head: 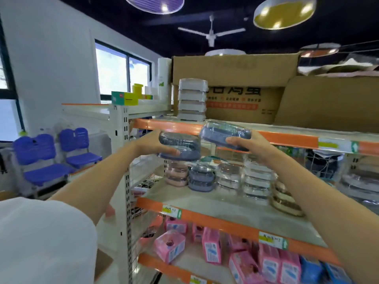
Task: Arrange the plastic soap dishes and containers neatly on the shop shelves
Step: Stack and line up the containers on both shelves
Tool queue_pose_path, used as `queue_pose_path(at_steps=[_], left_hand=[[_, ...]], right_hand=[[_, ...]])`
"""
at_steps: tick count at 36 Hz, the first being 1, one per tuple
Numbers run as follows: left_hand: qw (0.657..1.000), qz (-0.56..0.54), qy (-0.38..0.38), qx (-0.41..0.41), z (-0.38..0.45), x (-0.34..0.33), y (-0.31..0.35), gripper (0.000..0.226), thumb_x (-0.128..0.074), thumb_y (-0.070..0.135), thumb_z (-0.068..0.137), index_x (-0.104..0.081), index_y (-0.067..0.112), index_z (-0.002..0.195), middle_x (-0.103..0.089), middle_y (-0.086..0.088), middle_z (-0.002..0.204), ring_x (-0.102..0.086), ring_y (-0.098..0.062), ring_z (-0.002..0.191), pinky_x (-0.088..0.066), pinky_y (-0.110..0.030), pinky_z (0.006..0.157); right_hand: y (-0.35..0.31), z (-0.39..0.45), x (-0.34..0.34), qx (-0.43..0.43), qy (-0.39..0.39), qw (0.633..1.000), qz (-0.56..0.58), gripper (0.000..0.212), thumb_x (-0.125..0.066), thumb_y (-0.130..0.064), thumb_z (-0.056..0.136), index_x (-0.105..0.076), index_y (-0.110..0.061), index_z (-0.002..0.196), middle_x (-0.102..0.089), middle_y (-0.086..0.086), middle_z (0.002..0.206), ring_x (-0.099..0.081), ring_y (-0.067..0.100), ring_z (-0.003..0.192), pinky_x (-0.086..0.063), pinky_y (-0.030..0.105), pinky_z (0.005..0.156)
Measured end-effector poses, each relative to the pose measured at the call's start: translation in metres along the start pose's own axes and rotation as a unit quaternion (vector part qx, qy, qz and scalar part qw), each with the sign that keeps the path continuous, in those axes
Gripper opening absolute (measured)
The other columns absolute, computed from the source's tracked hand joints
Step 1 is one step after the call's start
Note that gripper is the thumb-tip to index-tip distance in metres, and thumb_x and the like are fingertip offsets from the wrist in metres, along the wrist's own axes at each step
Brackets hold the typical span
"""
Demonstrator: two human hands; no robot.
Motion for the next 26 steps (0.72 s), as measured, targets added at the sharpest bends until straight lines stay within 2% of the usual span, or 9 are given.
queue_pose_path(at_steps=[3, 7, 9, 12, 13, 15, 17, 21, 26], left_hand=[[0.999, -0.001, 0.014, -0.029, 0.011, 0.007, 0.022, 0.037, -0.076, 0.018, 0.079, -0.045, 0.03, 0.096, -0.056, 0.012, 0.091, -0.055, -0.002, 0.082, -0.048, -0.01, 0.066], [0.999, -0.008, 0.035, -0.023, 0.032, 0.018, 0.037, 0.082, -0.085, 0.049, 0.058, -0.038, 0.019, 0.117, -0.053, 0.008, 0.099, -0.055, -0.007, 0.088, -0.049, -0.023, 0.072], [0.999, -0.011, 0.04, -0.034, 0.046, 0.023, 0.046, 0.08, -0.084, 0.05, 0.061, -0.043, 0.011, 0.117, -0.057, -0.002, 0.101, -0.059, -0.015, 0.091, -0.049, -0.025, 0.073], [0.997, -0.009, 0.041, -0.057, 0.068, 0.03, 0.061, 0.094, -0.083, 0.066, 0.044, -0.054, 0.005, 0.11, -0.065, -0.013, 0.1, -0.064, -0.023, 0.089, -0.053, -0.031, 0.075], [0.997, -0.008, 0.041, -0.059, 0.077, 0.032, 0.064, 0.086, -0.084, 0.064, 0.047, -0.055, 0.009, 0.107, -0.066, -0.008, 0.098, -0.064, -0.017, 0.086, -0.052, -0.025, 0.07], [0.997, -0.016, 0.026, -0.071, 0.093, 0.032, 0.071, 0.054, -0.086, 0.046, 0.059, -0.058, 0.019, 0.096, -0.065, 0.004, 0.088, -0.061, -0.006, 0.077, -0.047, -0.014, 0.062], [0.996, -0.013, 0.024, -0.086, 0.113, 0.033, 0.076, 0.038, -0.083, 0.043, 0.065, -0.058, 0.025, 0.088, -0.065, 0.006, 0.083, -0.06, -0.007, 0.074, -0.046, -0.015, 0.062], [0.996, -0.006, 0.02, -0.087, 0.153, 0.034, 0.067, 0.052, -0.083, 0.048, 0.063, -0.051, 0.021, 0.094, -0.064, -0.018, 0.109, -0.06, -0.027, 0.095, -0.051, -0.035, 0.084], [0.997, 0.015, 0.01, -0.07, 0.202, 0.035, 0.043, 0.058, -0.084, 0.054, 0.058, -0.046, 0.022, 0.088, -0.054, -0.012, 0.095, -0.051, -0.02, 0.085, -0.043, -0.027, 0.071]], right_hand=[[-0.006, 0.006, 0.022, -0.012, 0.032, 0.999, -0.009, 0.065, -0.077, -0.054, 0.071, -0.049, -0.012, 0.113, -0.058, 0.001, 0.103, -0.057, 0.016, 0.093, -0.041, 0.027, 0.07], [-0.014, 0.021, 0.05, -0.007, 0.065, 0.998, -0.02, 0.084, -0.082, -0.054, 0.063, -0.046, -0.008, 0.122, -0.058, 0.001, 0.11, -0.057, 0.014, 0.095, -0.045, 0.027, 0.072], [-0.016, 0.031, 0.062, -0.003, 0.081, 0.996, -0.03, 0.089, -0.083, -0.058, 0.056, -0.049, -0.007, 0.12, -0.059, 0.002, 0.108, -0.057, 0.015, 0.096, -0.046, 0.028, 0.076], [-0.016, 0.047, 0.08, -0.029, 0.118, 0.991, -0.06, 0.108, -0.082, -0.063, 0.053, -0.039, -0.008, 0.136, -0.046, 0.007, 0.131, -0.051, 0.023, 0.117, -0.047, 0.038, 0.094], [-0.016, 0.053, 0.085, -0.032, 0.127, 0.988, -0.076, 0.11, -0.081, -0.062, 0.056, -0.034, -0.008, 0.139, -0.041, 0.007, 0.136, -0.047, 0.025, 0.121, -0.045, 0.04, 0.099], [-0.013, 0.067, 0.091, -0.049, 0.131, 0.986, -0.093, 0.127, -0.08, -0.072, 0.041, -0.032, -0.01, 0.14, -0.038, 0.009, 0.137, -0.045, 0.027, 0.123, -0.043, 0.046, 0.104], [-0.008, 0.084, 0.096, -0.06, 0.136, 0.984, -0.103, 0.13, -0.079, -0.075, 0.036, -0.033, -0.011, 0.14, -0.038, 0.009, 0.136, -0.046, 0.027, 0.122, -0.043, 0.048, 0.104], [0.005, 0.124, 0.1, -0.08, 0.139, 0.977, -0.14, 0.099, -0.077, -0.058, 0.067, -0.032, -0.009, 0.14, -0.029, 0.01, 0.14, -0.039, 0.028, 0.125, -0.038, 0.045, 0.106], [0.014, 0.175, 0.09, -0.111, 0.096, 0.966, -0.212, 0.109, -0.077, -0.066, 0.058, -0.033, -0.008, 0.139, -0.027, 0.008, 0.143, -0.038, 0.029, 0.126, -0.041, 0.048, 0.103]])
Point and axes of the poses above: each hand's wrist, its own z-axis towards the middle knuckle, its own x-axis out of the back of the hand, y = z × x, the point moved 8 cm from there along z, towards the middle knuckle
